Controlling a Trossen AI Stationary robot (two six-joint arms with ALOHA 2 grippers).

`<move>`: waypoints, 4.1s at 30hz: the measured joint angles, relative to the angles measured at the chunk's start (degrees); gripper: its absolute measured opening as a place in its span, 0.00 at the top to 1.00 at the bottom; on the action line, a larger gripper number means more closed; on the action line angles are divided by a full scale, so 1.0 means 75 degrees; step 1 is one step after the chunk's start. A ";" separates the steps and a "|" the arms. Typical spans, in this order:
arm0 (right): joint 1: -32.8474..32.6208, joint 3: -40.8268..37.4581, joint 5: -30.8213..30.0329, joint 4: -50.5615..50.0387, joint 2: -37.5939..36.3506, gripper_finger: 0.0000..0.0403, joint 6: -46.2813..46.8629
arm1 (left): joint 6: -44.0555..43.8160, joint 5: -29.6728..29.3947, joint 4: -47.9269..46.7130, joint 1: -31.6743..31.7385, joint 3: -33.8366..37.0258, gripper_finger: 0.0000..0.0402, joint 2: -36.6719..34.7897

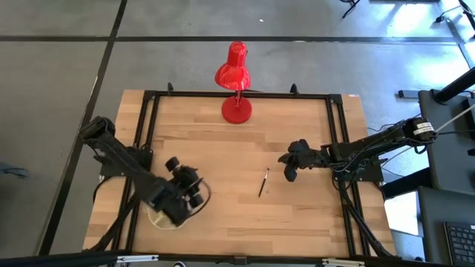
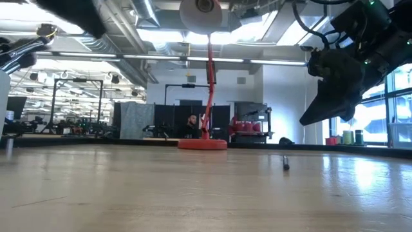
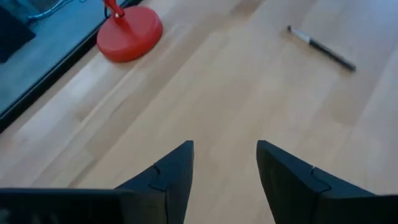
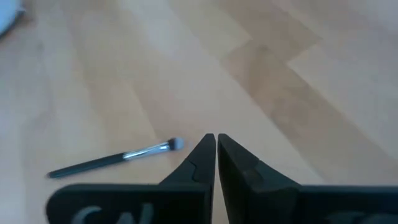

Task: Put items in baskets/containers
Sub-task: Put the eyeshadow brush into the pen organizer

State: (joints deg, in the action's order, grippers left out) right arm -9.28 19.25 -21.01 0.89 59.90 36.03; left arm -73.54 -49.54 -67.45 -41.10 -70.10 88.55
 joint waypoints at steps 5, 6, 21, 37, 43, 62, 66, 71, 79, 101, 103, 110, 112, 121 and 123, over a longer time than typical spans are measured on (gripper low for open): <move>-0.0076 0.0000 0.0272 0.0282 -0.0003 0.95 -0.0035 | 0.1058 0.0541 0.0929 0.1088 -0.0232 0.57 -0.0003; -0.0100 0.0000 0.0288 0.0266 -0.0003 0.95 -0.0028 | 0.1333 0.0808 0.1152 0.1321 -0.0234 0.57 -0.0002; -0.0111 0.0000 0.0952 -0.1299 -0.0003 0.97 0.0801 | 0.5237 0.2992 0.8832 0.4188 -0.0306 0.57 0.2541; -0.0111 0.0000 0.0745 -0.2296 -0.0003 0.98 0.1204 | 0.5111 0.4657 0.9257 0.4951 -0.2153 0.57 0.5610; -0.0111 0.0000 0.0745 -0.2277 -0.0003 0.96 0.1205 | 0.5135 0.4507 0.9099 0.4933 -0.2248 0.59 0.5756; -0.0111 0.0000 0.0745 -0.2271 -0.0003 0.97 0.1202 | 0.5651 0.4432 0.7336 0.4868 -0.2163 1.00 0.5114; -0.0111 0.0000 0.0744 -0.2282 -0.0005 0.98 0.1201 | 0.5638 0.2700 0.5685 0.4503 -0.2165 0.99 0.4040; -0.0192 0.0003 0.0650 -0.2301 -0.0006 0.97 0.1235 | 0.4277 0.0827 0.2926 0.3797 -0.2179 1.00 0.2644; -0.0297 0.0003 0.0524 -0.2297 -0.0006 0.98 0.1366 | 0.1648 -0.0021 -0.1032 0.2110 -0.2195 1.00 0.1134; -0.0297 0.0003 0.0473 -0.1860 -0.0006 0.98 0.1373 | -0.2325 0.0196 -0.3019 -0.0894 -0.1058 1.00 0.0966; -0.0297 0.0003 0.0478 -0.1860 -0.0006 0.97 0.1373 | -0.2448 0.0429 -0.3014 -0.0965 -0.0927 0.99 0.1032; -0.0297 0.0003 0.0486 -0.1836 -0.0006 0.98 0.1396 | -0.2642 0.0602 -0.2971 -0.1155 -0.0846 0.99 0.1183; -0.0297 0.0003 0.0486 -0.1816 -0.0006 0.98 0.1396 | -0.2641 0.0664 -0.2935 -0.1175 -0.0846 0.99 0.1183; -0.0297 0.0003 0.0489 -0.1746 -0.0006 0.96 0.1394 | -0.2643 0.0799 -0.2577 -0.1169 -0.0846 0.88 0.1183; -0.0297 0.0003 0.0483 -0.1728 -0.0006 0.96 0.1393 | -0.2643 0.0796 -0.2580 -0.1166 -0.0846 0.83 0.1183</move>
State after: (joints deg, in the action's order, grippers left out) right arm -11.51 19.27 -17.39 -12.07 59.86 46.48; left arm -93.36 -43.57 -86.80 -49.84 -76.44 97.43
